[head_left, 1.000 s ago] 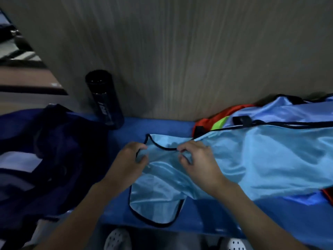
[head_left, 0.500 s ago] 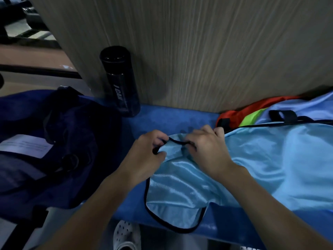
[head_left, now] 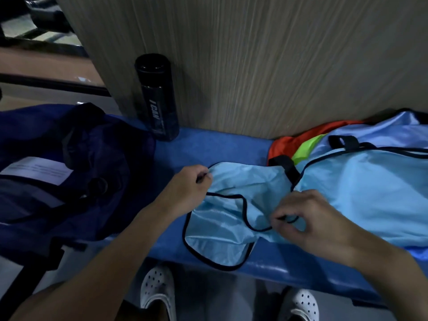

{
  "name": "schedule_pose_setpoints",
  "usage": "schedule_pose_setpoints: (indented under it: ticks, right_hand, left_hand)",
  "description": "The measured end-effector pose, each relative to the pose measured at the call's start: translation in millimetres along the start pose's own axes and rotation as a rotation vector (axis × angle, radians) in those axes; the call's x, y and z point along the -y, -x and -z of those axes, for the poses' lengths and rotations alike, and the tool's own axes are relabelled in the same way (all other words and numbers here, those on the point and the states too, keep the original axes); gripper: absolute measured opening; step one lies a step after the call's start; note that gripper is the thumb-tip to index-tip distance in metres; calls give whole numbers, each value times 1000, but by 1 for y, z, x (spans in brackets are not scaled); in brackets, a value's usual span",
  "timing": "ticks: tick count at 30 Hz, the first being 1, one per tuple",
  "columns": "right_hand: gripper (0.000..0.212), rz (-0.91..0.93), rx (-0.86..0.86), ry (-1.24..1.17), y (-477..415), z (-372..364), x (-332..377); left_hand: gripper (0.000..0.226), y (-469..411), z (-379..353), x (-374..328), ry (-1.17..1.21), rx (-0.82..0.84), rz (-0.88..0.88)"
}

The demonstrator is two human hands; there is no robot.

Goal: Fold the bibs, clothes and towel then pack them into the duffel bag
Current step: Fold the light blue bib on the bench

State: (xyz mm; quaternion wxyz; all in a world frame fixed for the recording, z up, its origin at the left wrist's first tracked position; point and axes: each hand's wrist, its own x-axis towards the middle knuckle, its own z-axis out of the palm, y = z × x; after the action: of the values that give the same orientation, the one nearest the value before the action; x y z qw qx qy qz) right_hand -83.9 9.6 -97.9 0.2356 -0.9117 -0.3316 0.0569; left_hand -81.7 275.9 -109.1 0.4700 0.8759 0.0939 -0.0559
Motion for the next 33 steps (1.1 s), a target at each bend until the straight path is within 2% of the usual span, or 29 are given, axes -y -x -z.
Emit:
schedule_pose_setpoints:
  ticks: [4, 8, 11, 14, 17, 19, 22, 25, 30, 33]
  right_hand:
    - [44, 20, -183, -49, -9, -1, 4]
    - [21, -31, -242, -36, -32, -8, 4]
    - [36, -47, -290, -69, -58, -11, 5]
    - [49, -89, -228, -107, -81, -19, 5]
    - [56, -165, -47, 71, -88, -32, 3]
    - [52, -177, 41, 152, -89, -38, 2]
    - [21, -130, -9, 188, -89, -39, 0]
    - [7, -78, -66, 115, -81, -38, 0]
    - [17, 4, -163, 49, -68, -36, -6]
    - [34, -22, -141, 32, -64, -36, -6]
  left_hand:
    - [20, 3, -10, -4, 32, -55, 0]
    - [22, 7, -14, -10, 104, -132, -66]
    - [22, 11, -14, -15, 120, -49, -177]
    - [22, 15, -11, -18, 125, 56, -198]
    - [21, 18, -7, -19, 151, 59, -180]
    - [22, 17, -3, -17, 129, 62, -163]
    - [20, 8, 3, -7, -5, 4, -137]
    - [21, -1, 5, 4, -128, -47, -101]
    - [23, -9, 3, 9, -175, 119, -22]
    - [15, -11, 3, 8, -170, 111, -59]
